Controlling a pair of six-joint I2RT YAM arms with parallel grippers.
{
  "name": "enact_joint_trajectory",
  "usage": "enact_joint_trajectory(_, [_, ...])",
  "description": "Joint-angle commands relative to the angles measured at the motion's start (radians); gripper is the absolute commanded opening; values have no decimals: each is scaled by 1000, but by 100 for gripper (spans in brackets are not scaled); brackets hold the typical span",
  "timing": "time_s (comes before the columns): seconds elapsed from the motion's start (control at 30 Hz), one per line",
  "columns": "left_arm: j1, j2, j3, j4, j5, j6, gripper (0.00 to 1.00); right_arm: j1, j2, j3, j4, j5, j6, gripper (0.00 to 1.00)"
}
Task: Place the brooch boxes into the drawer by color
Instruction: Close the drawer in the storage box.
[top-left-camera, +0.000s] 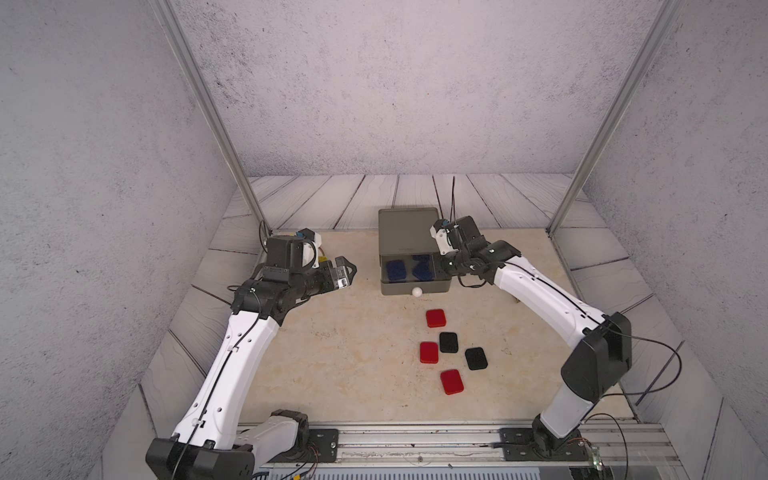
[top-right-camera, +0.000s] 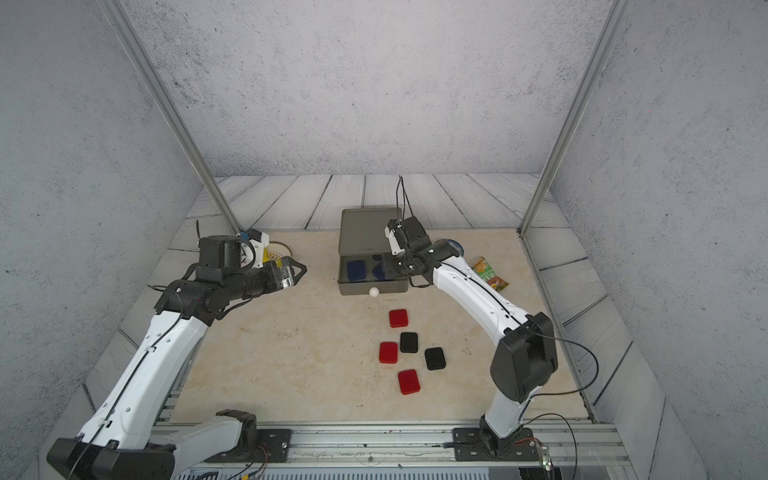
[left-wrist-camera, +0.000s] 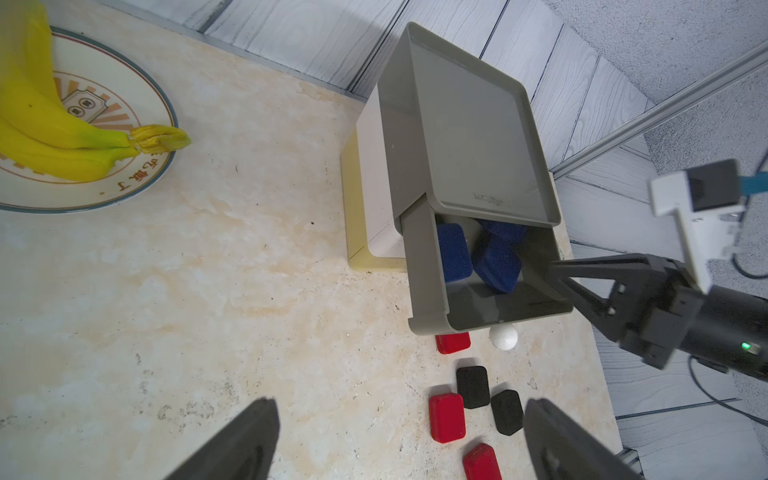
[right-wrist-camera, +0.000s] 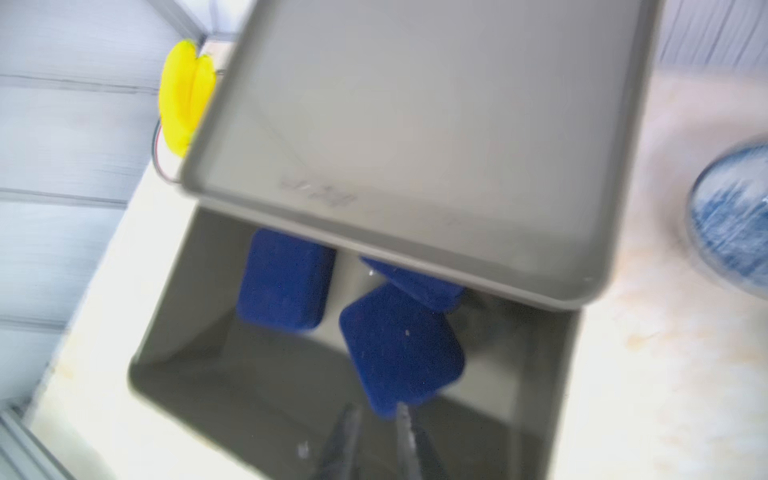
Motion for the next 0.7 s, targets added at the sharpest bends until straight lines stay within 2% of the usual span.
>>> enact_joint_trajectory(0.0, [10,-31,-16,-12,-14,7,98,19,-112,-46,19,-21,-13,39])
enact_joint_trajectory(0.13, [11,-63,-31,-31,-51,34,98,44,-220,-173,36,-58,28,47])
enact_joint_trajectory(0.4, [11,-110,-84,-37,-51,29,98,91,-316,-436,186,-89,216,51])
enact_joint_trajectory(0.67, [11,-160,-129,-41,-45,10,98,90,-211,-423,320,-84,293,57])
